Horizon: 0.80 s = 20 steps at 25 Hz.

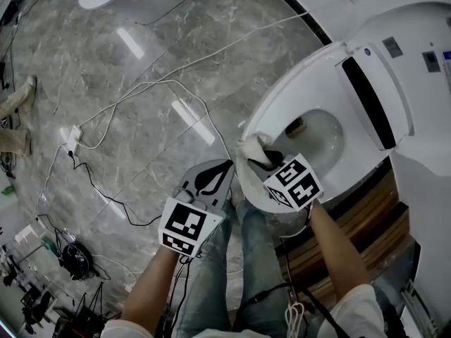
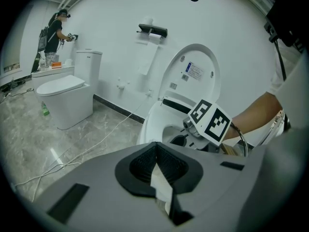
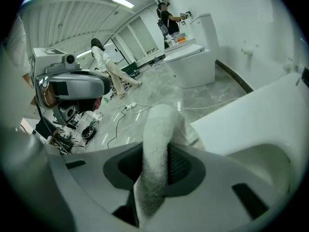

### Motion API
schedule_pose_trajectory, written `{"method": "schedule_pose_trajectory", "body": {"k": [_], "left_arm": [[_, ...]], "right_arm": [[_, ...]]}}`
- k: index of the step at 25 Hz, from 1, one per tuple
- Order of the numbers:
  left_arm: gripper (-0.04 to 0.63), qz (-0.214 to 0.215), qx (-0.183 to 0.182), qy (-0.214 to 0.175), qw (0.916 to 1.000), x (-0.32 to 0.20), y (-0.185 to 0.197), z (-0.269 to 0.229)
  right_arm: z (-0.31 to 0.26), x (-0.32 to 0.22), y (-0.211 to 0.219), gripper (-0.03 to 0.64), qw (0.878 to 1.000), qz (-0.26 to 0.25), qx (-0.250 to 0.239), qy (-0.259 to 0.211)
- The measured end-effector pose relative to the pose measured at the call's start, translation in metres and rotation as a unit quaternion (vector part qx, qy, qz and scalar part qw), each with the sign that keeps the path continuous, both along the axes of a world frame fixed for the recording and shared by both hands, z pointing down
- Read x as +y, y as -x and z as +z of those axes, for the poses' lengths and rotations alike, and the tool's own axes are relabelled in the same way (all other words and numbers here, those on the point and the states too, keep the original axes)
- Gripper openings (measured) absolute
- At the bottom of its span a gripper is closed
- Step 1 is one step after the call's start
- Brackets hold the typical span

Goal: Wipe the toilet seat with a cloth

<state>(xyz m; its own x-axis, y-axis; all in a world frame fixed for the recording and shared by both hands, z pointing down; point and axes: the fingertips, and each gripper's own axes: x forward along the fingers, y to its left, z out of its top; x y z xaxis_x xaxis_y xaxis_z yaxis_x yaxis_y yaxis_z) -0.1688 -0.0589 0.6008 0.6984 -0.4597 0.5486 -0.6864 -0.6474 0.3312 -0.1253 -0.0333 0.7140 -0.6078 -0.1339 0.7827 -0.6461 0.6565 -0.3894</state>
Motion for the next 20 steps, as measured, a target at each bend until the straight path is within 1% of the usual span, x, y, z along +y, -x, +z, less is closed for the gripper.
{"method": "schedule_pose_trajectory", "body": {"k": [4,8,12,17,20], "left_arm": [[0.011,0.0,0.006,-0.003,1.0,-0.012,-0.017,-0.002],[0.011,0.002,0.008,-0.007,0.9999,-0.021,-0.032,-0.006],[0.011,0.005,0.004,-0.008,0.9999,-0.024,-0.046,-0.005],[0.011,0.0,-0.002,0.004,1.0,-0.02,-0.057,-0.003],[0.011,-0.001,0.002,-0.002,1.0,-0.023,-0.068,-0.004]], "right_arm": [[-0.002,-0.029,-0.016,0.1,1.0,0.006,0.003,-0.012],[-0.005,-0.059,-0.039,0.101,0.999,0.025,0.01,-0.024],[-0.005,-0.089,-0.071,0.1,0.998,0.059,0.016,-0.034],[-0.006,-0.11,-0.104,0.1,0.993,0.111,0.012,-0.026],[-0.006,-0.12,-0.117,0.101,0.992,0.125,0.006,-0.024]]}}
